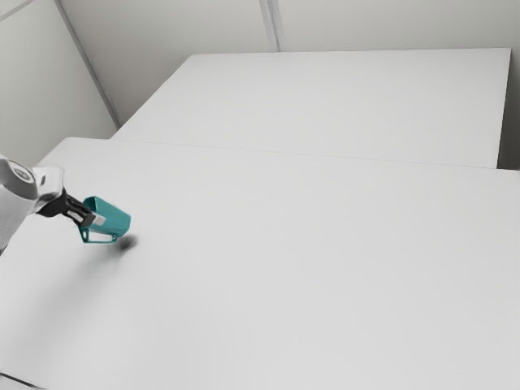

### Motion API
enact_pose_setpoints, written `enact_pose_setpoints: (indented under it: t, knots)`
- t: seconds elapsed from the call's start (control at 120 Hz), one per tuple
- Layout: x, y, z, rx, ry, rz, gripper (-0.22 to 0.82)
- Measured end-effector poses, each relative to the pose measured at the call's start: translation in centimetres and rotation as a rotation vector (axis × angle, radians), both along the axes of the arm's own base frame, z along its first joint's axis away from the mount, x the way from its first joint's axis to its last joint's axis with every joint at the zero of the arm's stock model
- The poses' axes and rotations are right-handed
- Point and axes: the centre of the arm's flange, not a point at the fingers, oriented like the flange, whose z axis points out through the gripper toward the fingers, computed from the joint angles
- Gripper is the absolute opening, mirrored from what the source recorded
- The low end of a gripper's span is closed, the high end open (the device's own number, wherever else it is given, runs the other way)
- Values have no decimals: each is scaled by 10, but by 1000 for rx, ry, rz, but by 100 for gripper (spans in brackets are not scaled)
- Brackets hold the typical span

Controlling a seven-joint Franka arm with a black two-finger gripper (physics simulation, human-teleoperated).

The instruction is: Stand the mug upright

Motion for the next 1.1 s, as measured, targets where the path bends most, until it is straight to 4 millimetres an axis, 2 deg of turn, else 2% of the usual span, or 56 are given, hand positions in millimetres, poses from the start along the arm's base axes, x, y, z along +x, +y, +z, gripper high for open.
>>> enact_pose_setpoints:
  t: [0.092,0.175,0.325,0.525,0.667,0.8,0.958,1.1]
  knots:
    - [13,-28,4,15,58,-64,-18]
    - [14,-45,19,39,107,-87,-18]
    - [10,-67,36,67,254,-88,-18]
    - [10,-91,39,17,457,5,-18]
    - [6,-100,31,-32,574,100,-18]
    - [11,-106,27,-31,646,164,-18]
    - [21,-120,31,54,658,198,-18]
    - [31,-130,24,102,649,228,-18]
